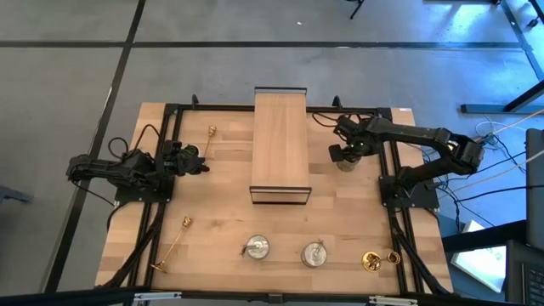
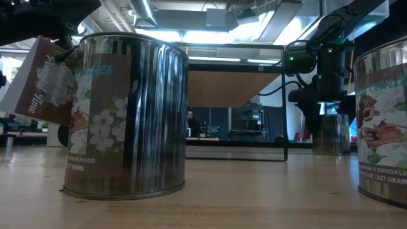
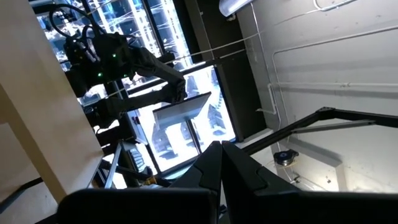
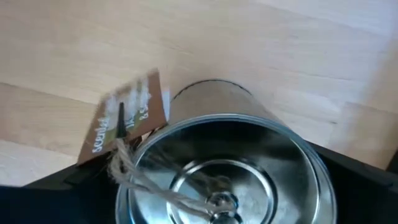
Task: Pick & Place candle stick holders
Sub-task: Put the top silver scented candle on the shelf
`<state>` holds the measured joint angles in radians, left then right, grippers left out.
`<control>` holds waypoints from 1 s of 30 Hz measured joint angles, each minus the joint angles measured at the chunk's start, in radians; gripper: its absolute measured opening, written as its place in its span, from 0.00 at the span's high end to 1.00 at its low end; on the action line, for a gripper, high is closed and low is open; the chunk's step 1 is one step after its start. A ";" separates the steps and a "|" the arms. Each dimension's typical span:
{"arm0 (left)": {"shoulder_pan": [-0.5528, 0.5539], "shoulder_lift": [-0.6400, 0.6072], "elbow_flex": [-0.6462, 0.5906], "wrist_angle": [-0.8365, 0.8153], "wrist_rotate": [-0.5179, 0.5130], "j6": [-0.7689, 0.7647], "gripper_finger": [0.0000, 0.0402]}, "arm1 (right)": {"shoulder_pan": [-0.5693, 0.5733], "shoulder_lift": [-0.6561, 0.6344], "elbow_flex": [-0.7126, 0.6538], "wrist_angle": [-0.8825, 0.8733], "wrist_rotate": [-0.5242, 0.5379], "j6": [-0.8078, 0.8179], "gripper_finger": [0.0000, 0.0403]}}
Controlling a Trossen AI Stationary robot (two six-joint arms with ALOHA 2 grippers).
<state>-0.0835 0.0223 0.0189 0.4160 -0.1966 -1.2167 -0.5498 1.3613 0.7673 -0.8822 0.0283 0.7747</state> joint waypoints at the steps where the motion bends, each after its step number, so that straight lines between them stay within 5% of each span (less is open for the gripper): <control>1: 0.000 0.000 0.000 0.000 0.000 0.000 1.00 | 0.000 0.000 0.000 0.000 -0.003 0.001 0.01; 30: 0.000 0.000 0.000 0.007 0.001 0.001 1.00 | 0.003 0.044 0.000 -0.002 -0.033 -0.004 0.01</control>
<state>-0.0834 0.0224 0.0189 0.4232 -0.1956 -1.2160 -0.5472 1.4053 0.7673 -0.8845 -0.0044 0.7704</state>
